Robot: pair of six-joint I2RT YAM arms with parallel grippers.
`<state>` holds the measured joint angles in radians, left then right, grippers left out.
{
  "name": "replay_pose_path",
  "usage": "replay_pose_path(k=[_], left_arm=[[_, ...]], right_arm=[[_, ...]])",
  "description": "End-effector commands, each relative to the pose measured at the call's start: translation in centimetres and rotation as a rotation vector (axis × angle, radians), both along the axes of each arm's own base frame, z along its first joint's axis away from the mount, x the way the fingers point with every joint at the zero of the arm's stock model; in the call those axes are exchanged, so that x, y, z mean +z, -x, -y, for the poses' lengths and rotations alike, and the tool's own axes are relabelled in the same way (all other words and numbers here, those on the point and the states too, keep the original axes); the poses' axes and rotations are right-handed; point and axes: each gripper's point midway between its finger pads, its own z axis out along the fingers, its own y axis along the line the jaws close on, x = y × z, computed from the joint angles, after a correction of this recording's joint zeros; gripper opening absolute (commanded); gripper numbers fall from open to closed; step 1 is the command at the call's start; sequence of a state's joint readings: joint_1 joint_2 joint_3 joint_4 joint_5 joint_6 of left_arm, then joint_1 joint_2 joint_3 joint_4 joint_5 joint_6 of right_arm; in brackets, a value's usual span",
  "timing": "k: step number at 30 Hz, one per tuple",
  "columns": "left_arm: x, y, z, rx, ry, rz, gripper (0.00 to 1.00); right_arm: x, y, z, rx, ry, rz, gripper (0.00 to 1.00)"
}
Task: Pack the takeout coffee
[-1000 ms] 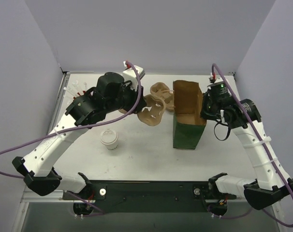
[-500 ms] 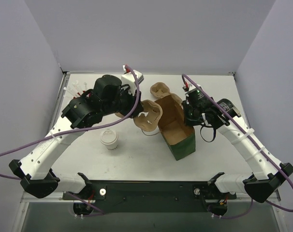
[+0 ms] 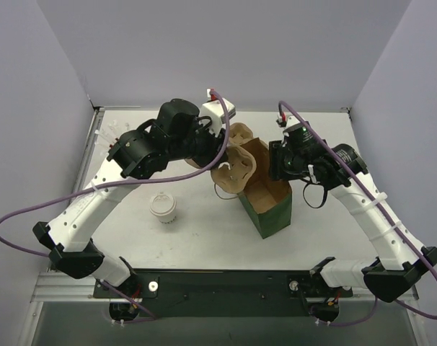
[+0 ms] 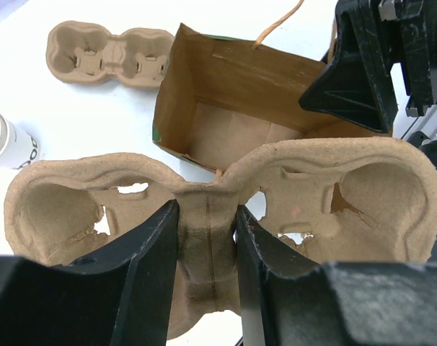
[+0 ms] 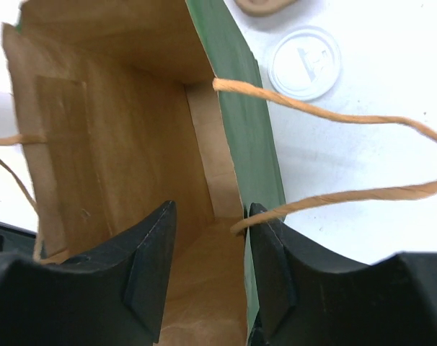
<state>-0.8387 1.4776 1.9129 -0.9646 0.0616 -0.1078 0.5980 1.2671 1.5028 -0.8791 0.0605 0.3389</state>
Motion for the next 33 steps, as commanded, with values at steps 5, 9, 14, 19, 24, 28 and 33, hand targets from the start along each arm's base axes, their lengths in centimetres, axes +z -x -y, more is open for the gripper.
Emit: replay_pose_path(k=[5,9,14,19,24,28,33], left_arm=[[2.1,-0.5,2.3,-0.092,-0.009,0.108,0.32],[2.9,-0.6,3.4,-0.126,-0.006,0.149,0.32],[2.7,-0.9,4.4,-0.136,-0.009,0.146,0.32],[2.7,-0.9,4.8,-0.140,-0.013,0.150,0.32],[3.0,-0.9,5.5,-0.155,-0.008,0.152,0.32],[3.3,-0.8,6.4,-0.175,-0.007,0.158,0.32],[3.4,-0.8,7.2,-0.190,-0.017,0.163,0.32]], right_arm=[[2.8,-1.0,1.6,-0.056,-0.031,0.055,0.42],[3.3,-1.0,3.1,-0.090,-0.030,0.063,0.42],[3.5,1.0,4.5,-0.110,-0.049,0.049,0.44],[5.0,3.3,5.2,-0.104,-0.094,0.085,0.45],[6.3,1.1,5.9,-0.096,-0.020,0.130,0.47],[5.2,-2.8,5.5,-0.051,-0.042,0.115,0.43],[3.6,-5.4,4.0,0.035,-0.085,0.084,0.42]])
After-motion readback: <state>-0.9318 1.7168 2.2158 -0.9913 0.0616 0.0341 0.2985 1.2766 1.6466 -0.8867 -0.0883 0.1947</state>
